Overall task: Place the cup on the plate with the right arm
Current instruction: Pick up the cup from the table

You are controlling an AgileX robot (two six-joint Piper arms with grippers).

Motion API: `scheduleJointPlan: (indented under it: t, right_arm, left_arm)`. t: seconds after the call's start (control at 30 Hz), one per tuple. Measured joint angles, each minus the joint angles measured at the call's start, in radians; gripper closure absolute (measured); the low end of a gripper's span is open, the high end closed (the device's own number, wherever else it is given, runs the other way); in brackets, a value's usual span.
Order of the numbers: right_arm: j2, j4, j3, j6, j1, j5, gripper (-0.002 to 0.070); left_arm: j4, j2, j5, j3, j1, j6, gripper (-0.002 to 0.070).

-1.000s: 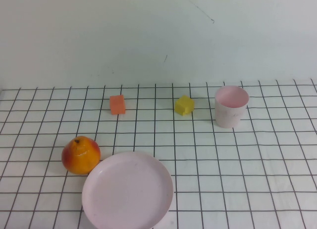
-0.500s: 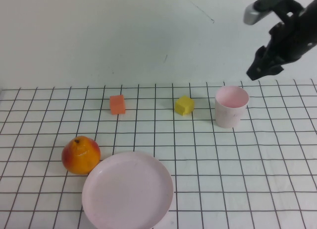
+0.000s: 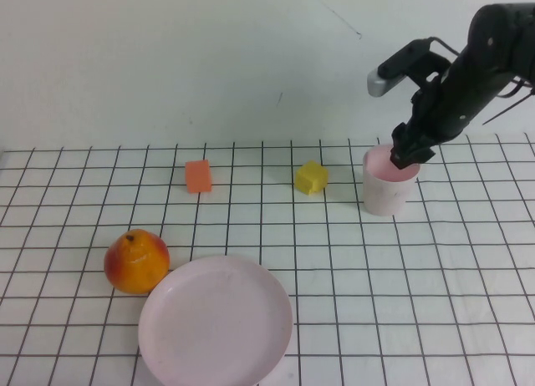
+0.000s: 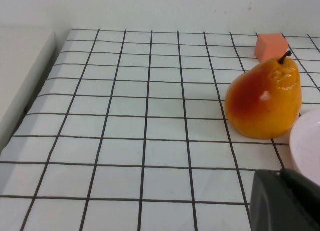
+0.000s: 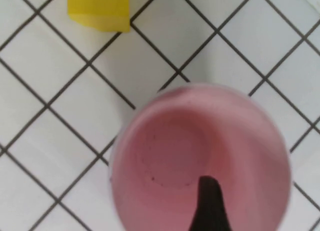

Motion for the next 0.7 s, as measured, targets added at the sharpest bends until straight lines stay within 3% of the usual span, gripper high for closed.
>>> scheduleJointPlan:
  t: [0.27,0.37,0.5,0.57,0.7]
  right_arm:
    - [0.085,0.084,0.0,0.023,0.0,-0.087,0.0241]
    - [0.096,0.086,0.0,0.023,0.0,-0.088,0.0342]
    - [0.098,0.115,0.0,0.023,0.0,-0.088,0.0584]
    - [0.094,0.14,0.0,0.023,0.0,-0.088,0.0628]
    - [0.055,0.25,-0.008,-0.028,0.0,-0.072,0.0633]
  left_arm:
    - [0.0,0.0,0.0,0.0,0.0,0.0,0.0678]
    - [0.0,0.0,0.0,0.0,0.0,0.0,0.0678]
    - [0.0,0.0,0.0,0.0,0.0,0.0,0.0678]
    - [0.0,0.0,0.0,0.0,0.0,0.0,0.0678]
    - [0.0,0.0,0.0,0.0,0.0,0.0,0.0678]
